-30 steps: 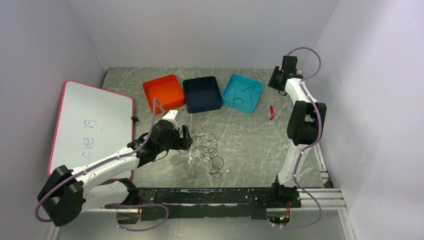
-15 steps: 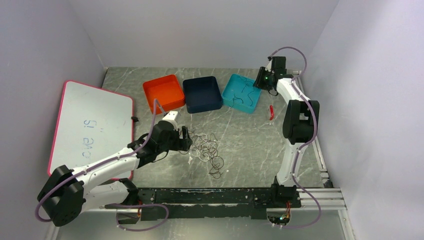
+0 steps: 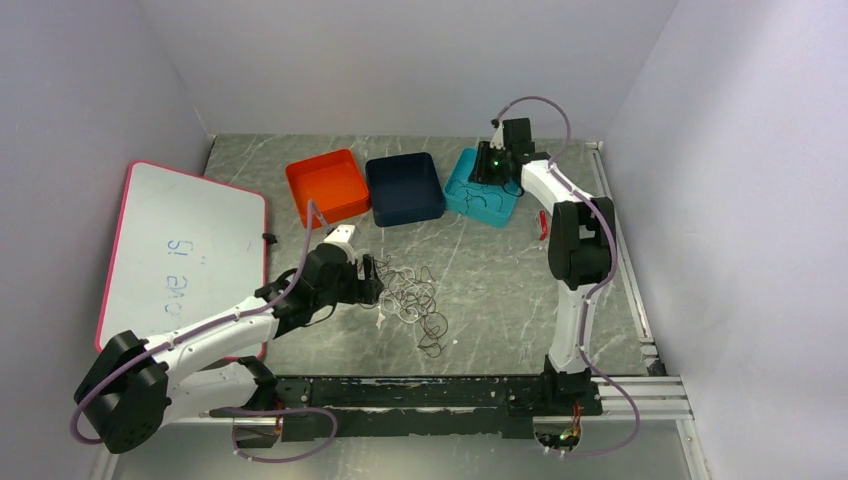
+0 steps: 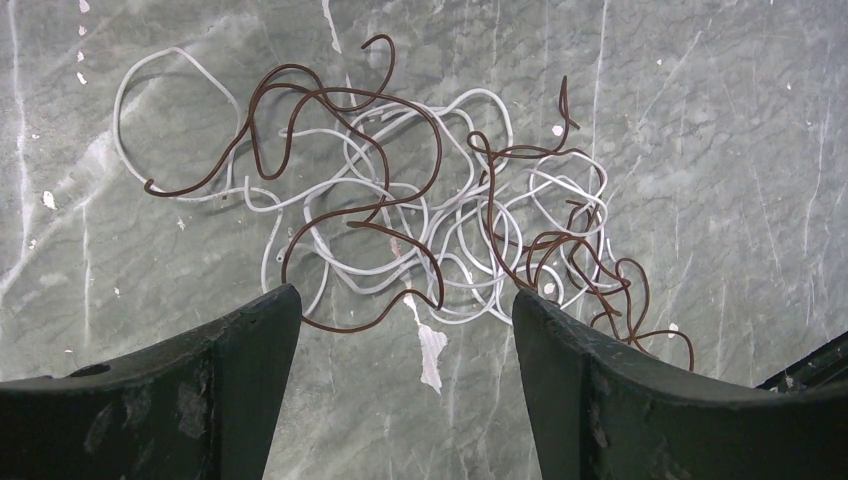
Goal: Untangle the cables
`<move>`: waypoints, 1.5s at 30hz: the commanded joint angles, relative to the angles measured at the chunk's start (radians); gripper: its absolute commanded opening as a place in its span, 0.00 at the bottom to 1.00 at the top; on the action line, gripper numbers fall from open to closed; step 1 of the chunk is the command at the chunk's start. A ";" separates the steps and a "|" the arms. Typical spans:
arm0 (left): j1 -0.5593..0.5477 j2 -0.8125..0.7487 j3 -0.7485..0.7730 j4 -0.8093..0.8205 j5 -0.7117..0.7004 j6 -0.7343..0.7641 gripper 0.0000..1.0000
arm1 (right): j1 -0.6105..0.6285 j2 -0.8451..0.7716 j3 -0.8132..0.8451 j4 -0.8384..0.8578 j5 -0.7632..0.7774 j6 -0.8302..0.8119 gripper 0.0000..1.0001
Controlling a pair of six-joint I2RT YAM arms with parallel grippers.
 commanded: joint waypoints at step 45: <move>0.006 0.002 0.005 0.022 0.016 -0.005 0.81 | 0.138 -0.354 -0.701 0.575 0.255 0.466 0.54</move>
